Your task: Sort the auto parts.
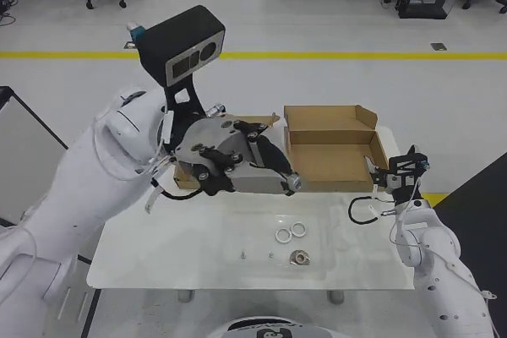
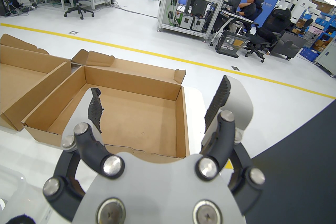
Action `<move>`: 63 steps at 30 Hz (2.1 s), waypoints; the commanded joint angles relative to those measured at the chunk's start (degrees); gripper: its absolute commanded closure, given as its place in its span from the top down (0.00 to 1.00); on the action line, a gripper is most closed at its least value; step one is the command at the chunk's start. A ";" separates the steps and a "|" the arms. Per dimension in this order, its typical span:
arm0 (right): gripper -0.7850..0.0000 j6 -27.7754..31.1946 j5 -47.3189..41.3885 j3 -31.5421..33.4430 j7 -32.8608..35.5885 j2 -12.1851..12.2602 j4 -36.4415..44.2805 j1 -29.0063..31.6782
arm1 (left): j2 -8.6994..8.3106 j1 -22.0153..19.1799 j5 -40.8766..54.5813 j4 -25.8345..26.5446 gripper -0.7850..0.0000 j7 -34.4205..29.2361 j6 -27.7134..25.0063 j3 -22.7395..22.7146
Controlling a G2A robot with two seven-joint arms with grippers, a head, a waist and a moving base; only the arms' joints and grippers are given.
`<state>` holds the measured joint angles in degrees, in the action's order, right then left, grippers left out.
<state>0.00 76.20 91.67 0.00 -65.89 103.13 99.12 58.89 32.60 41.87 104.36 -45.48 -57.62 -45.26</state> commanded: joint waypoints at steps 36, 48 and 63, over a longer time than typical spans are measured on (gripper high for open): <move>1.00 0.00 0.00 0.00 0.00 0.00 0.00 0.00 | 7.64 7.79 8.16 -3.43 0.00 -3.48 3.51 -6.73; 1.00 0.00 0.00 0.00 0.00 0.00 0.00 0.00 | 9.81 10.42 24.90 -0.39 0.00 -3.13 1.94 -6.06; 1.00 0.00 0.00 0.00 0.00 0.00 0.00 0.00 | 10.88 11.71 12.60 -4.06 0.00 -7.89 7.14 -9.91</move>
<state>0.00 76.20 91.67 0.00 -65.89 103.13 99.12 69.69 44.15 54.94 100.18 -53.53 -50.60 -55.10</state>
